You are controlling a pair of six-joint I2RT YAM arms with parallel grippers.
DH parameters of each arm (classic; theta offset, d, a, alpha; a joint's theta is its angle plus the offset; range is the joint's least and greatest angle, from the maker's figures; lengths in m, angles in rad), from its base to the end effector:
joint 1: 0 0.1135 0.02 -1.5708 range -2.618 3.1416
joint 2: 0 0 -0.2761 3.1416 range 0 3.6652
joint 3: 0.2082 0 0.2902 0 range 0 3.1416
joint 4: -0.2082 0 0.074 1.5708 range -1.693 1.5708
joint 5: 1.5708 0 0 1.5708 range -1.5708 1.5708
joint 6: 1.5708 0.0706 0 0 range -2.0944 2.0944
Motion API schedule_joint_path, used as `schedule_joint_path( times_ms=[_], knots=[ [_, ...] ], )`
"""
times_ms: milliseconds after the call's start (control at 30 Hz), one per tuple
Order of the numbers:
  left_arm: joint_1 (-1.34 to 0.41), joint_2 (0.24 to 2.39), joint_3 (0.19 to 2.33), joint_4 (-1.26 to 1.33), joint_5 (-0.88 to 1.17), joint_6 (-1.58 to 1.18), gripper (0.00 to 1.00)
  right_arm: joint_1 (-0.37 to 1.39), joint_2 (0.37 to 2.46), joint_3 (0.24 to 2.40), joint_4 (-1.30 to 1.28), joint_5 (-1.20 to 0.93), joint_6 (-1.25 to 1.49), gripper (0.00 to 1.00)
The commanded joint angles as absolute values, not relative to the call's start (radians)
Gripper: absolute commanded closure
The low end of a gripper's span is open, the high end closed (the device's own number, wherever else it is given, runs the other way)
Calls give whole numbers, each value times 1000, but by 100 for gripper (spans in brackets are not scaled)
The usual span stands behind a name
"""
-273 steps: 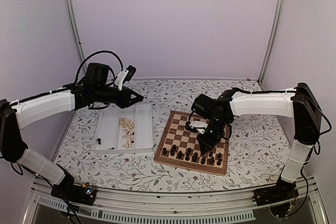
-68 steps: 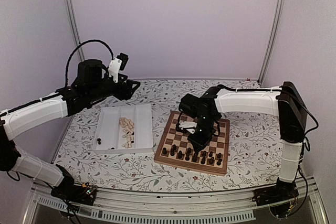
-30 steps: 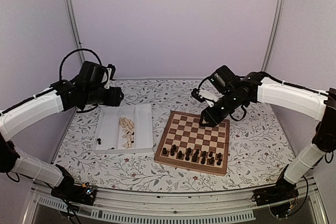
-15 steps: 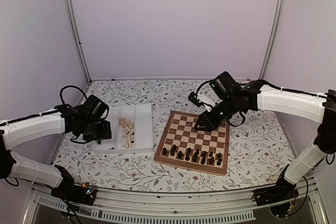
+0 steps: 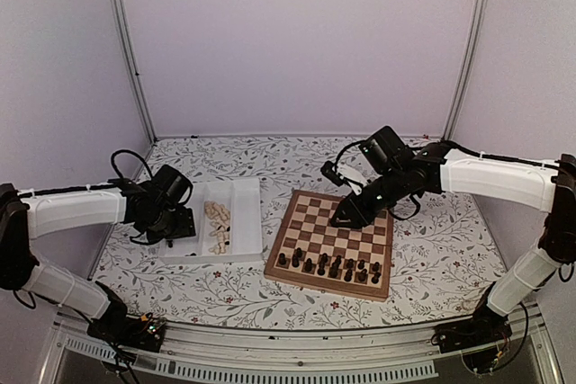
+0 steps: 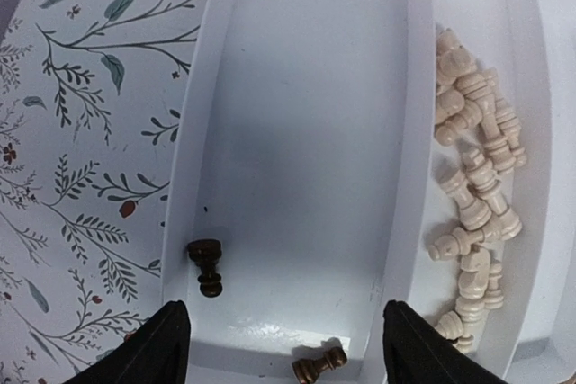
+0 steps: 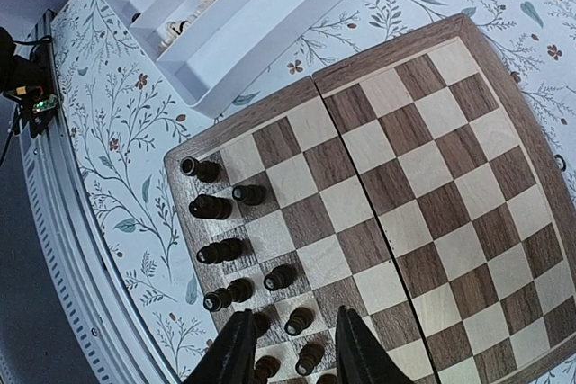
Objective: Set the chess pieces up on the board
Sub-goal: Pick up the chess piece from the storage box.
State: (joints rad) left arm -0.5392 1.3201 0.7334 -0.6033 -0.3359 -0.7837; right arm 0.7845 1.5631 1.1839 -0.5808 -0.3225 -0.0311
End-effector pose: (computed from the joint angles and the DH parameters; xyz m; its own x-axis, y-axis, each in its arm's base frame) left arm 0.2466 -0.1204 0.1432 -0.8323 -0.2787 -0.4793 -0.2935 0.9549 -0.0456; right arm 0.2565 0.2876 0.2247 -0.5547 -0.5953 -0.5813 -0.8163 0.5246 0.2417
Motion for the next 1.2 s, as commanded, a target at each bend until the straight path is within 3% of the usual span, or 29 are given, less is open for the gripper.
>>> schedule_joint_path(
  times_ms=[0, 633, 1167],
  knots=[
    [-489, 1350, 698, -524, -339, -794, 25, 786, 1540, 1174, -556, -345, -40, 67],
    [-442, 1499, 678, -415, -310, -822, 28, 785, 1562, 1154, -546, -378, -27, 68],
    [-418, 1601, 733, -355, -318, -741, 46, 787, 1582, 1145, -532, -412, -5, 69]
  ],
)
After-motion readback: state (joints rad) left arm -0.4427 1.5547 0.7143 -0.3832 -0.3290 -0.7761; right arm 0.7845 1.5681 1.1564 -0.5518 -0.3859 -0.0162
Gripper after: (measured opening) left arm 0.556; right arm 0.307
